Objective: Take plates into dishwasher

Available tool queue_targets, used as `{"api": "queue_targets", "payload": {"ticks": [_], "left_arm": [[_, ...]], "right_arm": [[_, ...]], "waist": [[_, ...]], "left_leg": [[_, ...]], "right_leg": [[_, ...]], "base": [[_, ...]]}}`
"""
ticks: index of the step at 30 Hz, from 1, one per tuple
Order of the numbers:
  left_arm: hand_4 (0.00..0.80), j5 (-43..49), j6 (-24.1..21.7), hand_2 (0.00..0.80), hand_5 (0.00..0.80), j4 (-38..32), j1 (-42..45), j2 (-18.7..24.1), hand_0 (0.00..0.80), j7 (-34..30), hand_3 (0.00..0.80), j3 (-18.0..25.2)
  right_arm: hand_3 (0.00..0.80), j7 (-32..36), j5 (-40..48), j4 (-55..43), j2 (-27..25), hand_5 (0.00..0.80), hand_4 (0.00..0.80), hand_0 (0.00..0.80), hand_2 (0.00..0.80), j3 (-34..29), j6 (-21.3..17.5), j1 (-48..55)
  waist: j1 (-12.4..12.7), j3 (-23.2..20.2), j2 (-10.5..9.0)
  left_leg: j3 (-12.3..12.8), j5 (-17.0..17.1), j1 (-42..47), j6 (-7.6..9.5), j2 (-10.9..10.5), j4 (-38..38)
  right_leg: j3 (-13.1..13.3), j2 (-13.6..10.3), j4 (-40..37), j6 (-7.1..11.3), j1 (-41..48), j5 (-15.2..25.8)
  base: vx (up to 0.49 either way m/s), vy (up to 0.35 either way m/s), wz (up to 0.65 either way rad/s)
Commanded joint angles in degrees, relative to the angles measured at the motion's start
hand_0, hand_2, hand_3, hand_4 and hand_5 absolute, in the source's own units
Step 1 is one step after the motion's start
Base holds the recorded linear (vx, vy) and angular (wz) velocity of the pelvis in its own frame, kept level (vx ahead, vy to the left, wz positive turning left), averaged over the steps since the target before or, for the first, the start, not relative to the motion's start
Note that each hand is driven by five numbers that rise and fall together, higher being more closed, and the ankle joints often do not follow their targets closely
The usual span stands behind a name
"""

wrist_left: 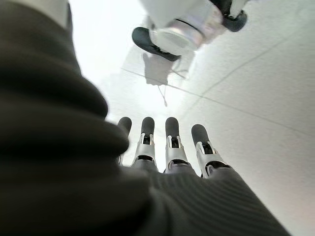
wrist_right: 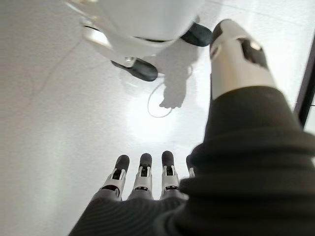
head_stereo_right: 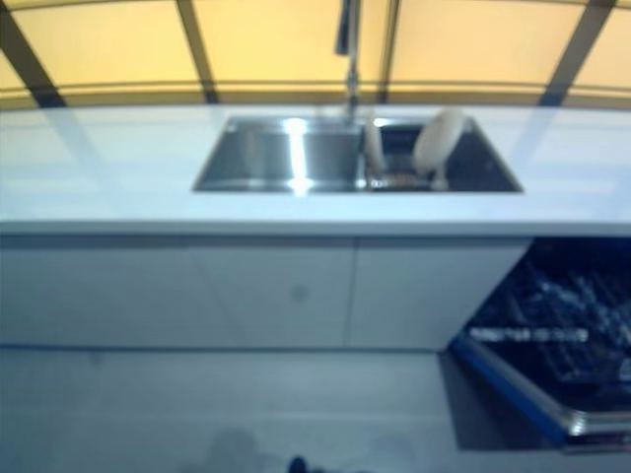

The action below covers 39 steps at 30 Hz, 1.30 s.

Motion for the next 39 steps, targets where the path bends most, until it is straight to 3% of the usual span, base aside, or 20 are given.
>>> {"api": "queue_targets", "payload": {"ticks": [1,2,4,5,6,8,10,11,12,14,16,19,22,23,26,29,33,36,37,39], "left_arm": [[0.000,3.66,0.12,0.000,0.000,0.56,-1.27,-1.13,0.000,0.72,0.000,-0.25],[0.000,4.48,0.43,0.000,0.000,0.43,-1.71,-0.81,0.000,0.70,0.000,-0.01],[0.000,5.18,0.41,0.000,0.000,0.29,-2.12,-0.02,0.000,0.79,0.000,0.32],[0.000,4.98,0.32,0.000,0.000,-0.09,-2.16,0.37,0.000,0.79,0.000,0.61],[0.000,4.98,-0.12,0.000,0.000,0.02,-2.26,0.66,0.000,0.40,0.000,0.51],[0.000,5.26,-0.05,0.000,0.000,-0.20,-2.28,1.53,0.000,0.23,0.000,0.62],[0.000,4.51,0.20,0.000,0.000,-0.51,-2.40,1.96,0.000,0.67,0.000,0.56],[0.000,4.09,0.39,0.000,0.000,-0.48,-2.80,2.34,0.000,0.68,0.000,0.31],[0.000,3.75,0.70,0.000,0.000,-0.36,-3.64,3.08,0.000,0.12,0.000,0.18],[0.000,3.87,1.37,0.000,0.000,-0.76,-4.22,3.46,0.000,-0.33,0.000,0.78],[0.000,4.02,1.52,0.000,0.000,-0.86,-4.16,3.45,0.000,-0.78,0.000,1.11],[0.000,3.02,2.63,0.000,0.000,-1.63,-2.92,2.63,0.000,0.94,0.000,2.29],[0.000,7.24,4.27,0.000,0.000,-2.61,-2.23,2.30,0.000,-1.32,0.000,2.57],[0.000,8.09,4.41,0.000,0.000,-3.09,-1.24,2.36,0.000,-0.45,0.000,2.24],[0.000,10.08,6.07,0.000,0.000,-5.19,-0.45,4.39,0.000,-1.39,0.000,2.41],[0.000,10.10,6.49,0.000,0.000,-7.38,1.48,7.08,0.000,-1.22,0.000,3.33],[0.000,9.34,5.36,0.000,0.000,-7.01,2.51,9.19,0.000,-2.16,0.000,4.98],[0.000,9.28,4.21,0.000,0.000,-5.31,2.52,9.48,0.000,-2.51,0.000,5.76],[0.000,9.23,3.86,0.000,0.000,-4.55,2.42,9.52,0.000,-2.65,0.000,5.91],[0.000,10.15,3.77,0.000,0.000,-3.69,2.18,9.88,0.000,-3.43,0.000,6.32]], "right_arm": [[0.000,-1.32,2.29,-1.82,-3.05,0.000,0.000,0.000,0.000,0.22,0.08,0.34],[0.000,-2.39,3.41,-1.93,-2.65,0.000,0.000,0.000,0.000,0.06,-0.03,-0.15],[0.000,-3.40,4.60,-2.45,-1.93,0.000,0.000,0.000,0.000,-0.57,-0.38,-0.37],[0.000,-3.01,3.60,-3.13,-2.02,0.000,0.000,0.000,0.000,-0.93,-0.70,-0.29],[0.000,-2.76,2.25,-3.42,-2.29,0.000,0.000,0.000,0.000,-1.20,-1.55,0.14],[0.000,-3.00,0.17,-3.71,-3.14,0.000,0.000,0.000,0.000,-1.40,-2.81,0.90],[0.000,-2.94,1.15,-3.18,-3.63,0.000,0.000,0.000,0.000,-1.07,-3.18,0.91],[0.000,-2.53,1.27,-2.60,-3.92,0.000,0.000,0.000,0.000,-1.11,-3.63,0.66],[0.000,-1.01,0.20,-1.56,-4.32,0.000,0.000,0.000,0.000,-1.22,-5.04,-0.01],[0.000,-0.05,-0.06,-1.12,-4.41,0.000,0.000,0.000,0.000,-1.41,-6.33,-0.72],[0.000,0.92,-0.68,-1.18,-4.77,0.000,0.000,0.000,0.000,-1.50,-7.22,-1.24],[0.000,3.06,-1.36,-3.54,-4.77,0.000,0.000,0.000,0.000,-0.02,-7.96,-1.84],[0.000,7.71,-0.10,-5.60,-5.31,0.000,0.000,0.000,0.000,0.44,-10.76,-2.08],[0.000,13.49,-2.68,-9.61,-6.69,0.000,0.000,0.000,0.000,1.65,-9.45,-2.54],[0.000,21.23,-6.42,-17.61,-11.98,0.000,0.000,0.000,0.000,3.52,-10.52,-3.87],[0.000,31.60,-4.66,-37.73,-19.73,0.000,0.000,0.000,0.000,3.89,-4.80,-4.84],[0.000,40.77,2.41,-54.68,-29.46,0.000,0.000,0.000,0.000,2.70,-3.03,-7.47],[0.000,48.36,13.01,-60.07,-31.44,0.000,0.000,0.000,0.000,0.69,1.09,-10.84],[0.000,52.83,20.08,-61.59,-31.37,0.000,0.000,0.000,0.000,-0.13,5.93,-12.61],[0.000,57.22,26.37,-63.01,-29.57,0.000,0.000,0.000,0.000,-1.61,9.87,-14.53]], "waist": [[0.66,-0.03,1.01],[0.86,-0.31,0.68],[1.02,-1.03,-0.30],[0.85,-1.00,-0.36],[0.00,-0.77,-0.15],[-1.26,0.35,0.97],[-1.16,1.03,2.72],[-1.06,1.06,3.77],[-0.92,0.75,4.93],[-1.19,0.35,4.83],[-1.49,0.21,4.43],[-1.32,-0.84,3.22],[-0.50,-1.03,2.32],[0.13,-1.69,1.58],[0.88,-2.05,0.81],[0.85,-1.83,-0.05],[0.26,-1.67,-0.42],[-0.06,-1.84,-0.51],[-0.07,-2.05,-0.58],[0.09,-2.29,-0.67]], "left_leg": [[0.51,-9.44,-7.79,2.06,-1.62,10.16],[0.79,-10.26,-7.09,2.90,-1.95,10.16],[0.85,-10.29,-4.17,4.38,-3.02,7.55],[1.28,-9.53,-0.76,5.28,-3.87,4.18],[1.38,-9.75,0.83,5.93,-4.38,3.13],[2.82,-9.56,4.56,5.95,-3.72,1.50],[3.85,-8.57,6.65,5.08,-1.61,-0.08],[4.22,-8.25,7.15,4.38,-0.06,-0.55],[4.73,-8.46,7.04,3.56,1.77,-0.56],[4.74,-10.37,6.42,4.39,1.41,0.96],[4.26,-12.27,6.03,4.98,1.15,3.33],[4.22,-14.18,5.91,4.67,1.72,7.15],[4.30,-13.89,7.13,3.99,2.32,5.88],[3.94,-12.76,8.46,3.14,2.68,3.08],[4.06,-12.03,9.35,2.60,3.41,0.73],[4.34,-11.53,10.20,2.22,4.03,-1.00],[5.03,-10.99,11.13,2.02,4.44,-2.96],[5.40,-11.07,11.59,2.03,4.66,-3.46],[5.50,-11.20,11.73,2.03,4.74,-3.52],[5.52,-11.52,12.05,1.93,4.80,-3.45]], "right_leg": [[-2.20,-0.58,7.92,0.56,-0.64,-1.53],[-3.20,-1.36,10.43,1.25,-0.57,-1.70],[-5.55,-3.90,18.70,4.42,-1.88,2.66],[-5.35,-7.68,32.38,6.13,-6.61,8.58],[-4.29,-9.19,40.86,6.64,-11.53,10.89],[-2.62,-9.43,46.35,6.82,-20.74,11.32],[-3.37,-8.82,40.08,6.06,-21.84,9.96],[-4.31,-7.77,31.69,5.29,-20.42,8.39],[-3.27,-5.34,12.44,5.13,-18.53,9.68],[0.60,-4.24,4.75,6.27,-20.77,15.50],[2.11,-3.63,4.96,6.29,-20.83,14.89],[0.68,-3.23,6.91,5.94,-17.92,11.08],[-1.22,-3.48,4.69,5.62,-15.37,10.60],[-2.09,-3.40,1.61,5.59,-13.30,11.09],[-3.37,-3.71,1.47,5.97,-12.32,10.61],[-3.73,-3.84,2.24,6.40,-12.50,10.14],[-3.55,-4.02,3.10,7.03,-13.29,9.98],[-3.52,-4.15,3.74,7.18,-13.48,9.49],[-3.55,-4.19,3.88,7.17,-13.40,9.28],[-3.75,-4.32,4.08,7.22,-13.01,8.80]], "base": [[0.265,0.115,0.08],[0.309,0.133,0.05],[0.320,0.190,0.01],[0.286,0.287,-0.15],[0.237,0.295,-0.40],[0.162,0.190,-0.59],[0.127,0.029,-0.37],[0.168,-0.158,-0.17],[0.159,-0.210,-0.12],[0.158,-0.211,-0.15],[0.179,-0.168,-0.03],[0.237,-0.225,0.32],[0.207,-0.187,0.42],[0.214,-0.159,0.24],[0.155,-0.123,0.14],[0.069,-0.069,0.21],[0.042,-0.010,0.02],[0.047,0.001,-0.08],[0.037,-0.003,-0.07],[0.060,-0.009,-0.03]]}}
